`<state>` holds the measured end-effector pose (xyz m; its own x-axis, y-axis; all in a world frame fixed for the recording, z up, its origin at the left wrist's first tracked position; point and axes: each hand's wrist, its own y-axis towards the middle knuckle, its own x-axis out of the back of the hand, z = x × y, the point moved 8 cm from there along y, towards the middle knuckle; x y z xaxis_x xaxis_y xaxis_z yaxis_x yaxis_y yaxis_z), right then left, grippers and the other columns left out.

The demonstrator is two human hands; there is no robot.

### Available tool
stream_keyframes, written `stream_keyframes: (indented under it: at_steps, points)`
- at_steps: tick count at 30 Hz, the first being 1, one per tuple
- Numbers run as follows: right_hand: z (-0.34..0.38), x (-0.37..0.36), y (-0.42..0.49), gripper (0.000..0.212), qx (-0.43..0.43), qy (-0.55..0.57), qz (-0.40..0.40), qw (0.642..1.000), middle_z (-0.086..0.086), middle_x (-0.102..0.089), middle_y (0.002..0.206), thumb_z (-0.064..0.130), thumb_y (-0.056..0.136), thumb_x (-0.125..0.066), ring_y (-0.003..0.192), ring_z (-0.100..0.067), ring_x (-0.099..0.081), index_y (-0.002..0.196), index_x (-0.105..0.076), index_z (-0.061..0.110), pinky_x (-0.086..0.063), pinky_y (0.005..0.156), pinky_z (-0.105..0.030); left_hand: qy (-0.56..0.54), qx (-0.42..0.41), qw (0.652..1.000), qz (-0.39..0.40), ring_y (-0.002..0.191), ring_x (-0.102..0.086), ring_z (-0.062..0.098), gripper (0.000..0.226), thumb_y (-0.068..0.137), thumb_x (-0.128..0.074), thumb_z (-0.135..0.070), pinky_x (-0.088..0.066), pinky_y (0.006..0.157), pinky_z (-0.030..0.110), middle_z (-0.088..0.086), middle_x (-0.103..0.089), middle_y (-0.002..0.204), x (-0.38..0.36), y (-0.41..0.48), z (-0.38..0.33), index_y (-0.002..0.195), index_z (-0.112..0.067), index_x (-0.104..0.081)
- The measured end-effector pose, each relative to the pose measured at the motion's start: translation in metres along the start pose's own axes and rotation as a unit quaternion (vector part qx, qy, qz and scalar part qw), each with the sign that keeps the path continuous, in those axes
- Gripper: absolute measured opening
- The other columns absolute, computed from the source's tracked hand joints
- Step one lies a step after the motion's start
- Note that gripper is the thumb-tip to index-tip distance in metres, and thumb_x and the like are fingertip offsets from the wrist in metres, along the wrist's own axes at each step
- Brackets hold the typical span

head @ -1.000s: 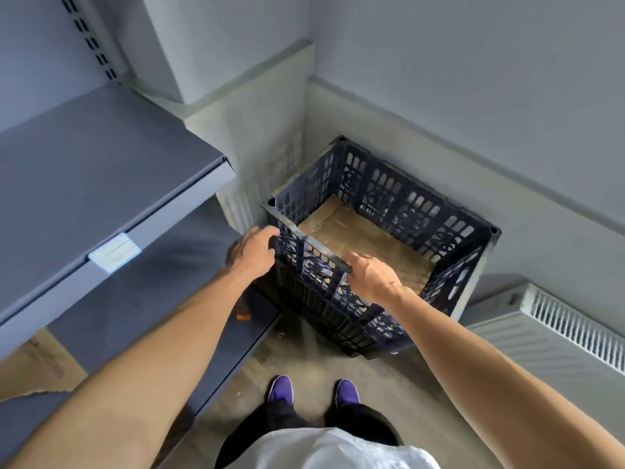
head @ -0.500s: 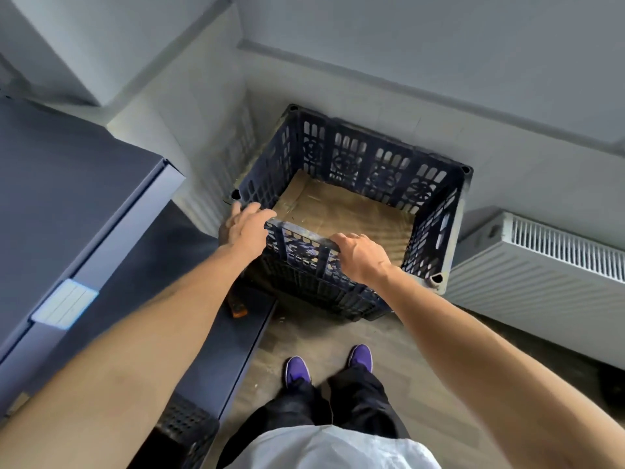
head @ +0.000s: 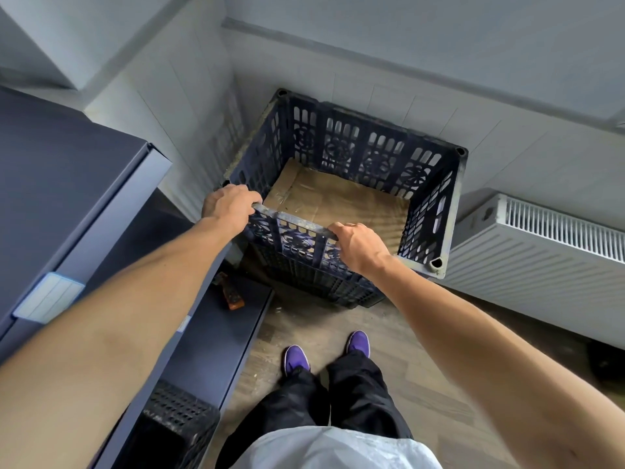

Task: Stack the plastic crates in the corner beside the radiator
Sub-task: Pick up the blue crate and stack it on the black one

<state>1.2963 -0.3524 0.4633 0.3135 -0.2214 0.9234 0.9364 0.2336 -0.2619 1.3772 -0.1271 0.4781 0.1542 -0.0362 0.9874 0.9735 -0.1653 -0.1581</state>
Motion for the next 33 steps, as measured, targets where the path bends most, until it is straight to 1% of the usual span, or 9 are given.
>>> stream_keyframes:
  at_steps: [5,11,13,15,16,18,23,27,33]
  points:
    - [-0.001,-0.001,-0.002,0.051,0.001,-0.008,0.002,1.0,-0.013,-0.068,0.111,-0.003,0.087,-0.05,0.102,-0.036,-0.061,0.134,-0.051,0.015,-0.048,0.079,-0.037,0.003,0.001,1.0,-0.015,0.105,-0.057,0.021,0.025,0.097,-0.055,-0.02,-0.036,0.069,0.03,-0.002,-0.063,0.107,-0.004,-0.006,0.004,0.113,-0.036,-0.066]
    - [-0.007,-0.003,-0.004,0.039,-0.004,0.002,0.01,1.0,-0.011,-0.07,0.114,0.014,0.097,-0.053,0.102,-0.033,-0.063,0.135,-0.053,0.022,-0.052,0.081,-0.04,-0.036,0.028,0.999,-0.005,0.118,-0.05,0.019,0.028,0.1,-0.049,-0.027,-0.047,0.085,0.035,-0.002,-0.06,0.12,-0.013,-0.014,0.003,0.125,-0.032,-0.061]
    - [-0.01,-0.003,-0.005,0.04,-0.009,0.011,0.008,1.0,-0.01,-0.07,0.117,0.016,0.098,-0.054,0.105,-0.033,-0.064,0.138,-0.053,0.023,-0.054,0.084,-0.04,-0.057,0.034,0.998,0.015,0.137,-0.034,0.018,0.037,0.102,-0.043,-0.033,-0.043,0.096,0.037,-0.002,-0.048,0.142,-0.024,-0.02,0.0,0.139,-0.033,-0.048]
    - [-0.013,-0.005,-0.004,0.039,-0.02,0.025,0.013,0.999,-0.009,-0.07,0.118,0.017,0.098,-0.055,0.105,-0.031,-0.066,0.137,-0.055,0.023,-0.055,0.085,-0.04,-0.074,0.048,0.995,0.048,0.149,-0.009,0.016,0.048,0.104,-0.036,-0.035,-0.038,0.106,0.04,-0.004,-0.019,0.161,-0.038,-0.025,0.001,0.151,-0.039,-0.026]
    - [-0.015,-0.006,-0.003,0.038,-0.028,0.031,0.021,0.999,-0.007,-0.07,0.119,0.018,0.098,-0.055,0.104,-0.03,-0.066,0.136,-0.055,0.023,-0.056,0.084,-0.041,-0.079,0.053,0.993,0.063,0.15,0.0,0.014,0.05,0.105,-0.033,-0.032,-0.037,0.109,0.042,-0.007,-0.008,0.163,-0.042,-0.025,0.002,0.152,-0.042,-0.017]
    - [-0.016,-0.006,0.0,0.04,-0.04,0.039,0.043,0.997,-0.005,-0.069,0.123,0.021,0.099,-0.054,0.106,-0.028,-0.066,0.139,-0.053,0.027,-0.056,0.085,-0.04,-0.088,0.06,0.991,0.083,0.15,0.005,0.012,0.057,0.105,-0.031,-0.021,-0.036,0.11,0.045,-0.01,-0.002,0.163,-0.045,-0.022,0.007,0.152,-0.045,-0.01]
    - [-0.018,-0.001,-0.005,0.045,-0.022,-0.003,0.084,0.996,-0.005,-0.061,0.131,0.02,0.099,-0.05,0.113,-0.028,-0.059,0.143,-0.046,0.031,-0.051,0.09,-0.038,-0.072,0.087,0.99,0.088,0.15,0.0,0.021,0.063,0.099,-0.041,-0.008,-0.037,0.106,0.049,0.0,-0.009,0.163,-0.026,-0.02,-0.003,0.151,-0.038,-0.022]
    - [-0.038,0.005,-0.023,0.038,-0.04,-0.019,0.082,0.996,-0.002,-0.065,0.125,0.02,0.098,-0.05,0.107,-0.027,-0.061,0.134,-0.052,0.032,-0.052,0.084,-0.037,-0.079,0.077,0.993,0.027,0.149,-0.006,0.026,0.053,0.098,-0.046,-0.018,-0.032,0.108,0.048,0.005,-0.015,0.161,-0.021,-0.03,-0.018,0.146,-0.036,-0.034]
    - [-0.048,0.014,-0.038,0.041,-0.062,-0.047,0.055,0.995,-0.002,-0.064,0.128,0.021,0.099,-0.049,0.115,-0.028,-0.059,0.138,-0.052,0.033,-0.051,0.084,-0.038,-0.113,0.013,0.994,-0.006,0.149,-0.005,0.029,0.05,0.099,-0.046,-0.029,-0.028,0.111,0.049,0.009,-0.015,0.161,-0.021,-0.051,-0.061,0.147,-0.031,-0.033]
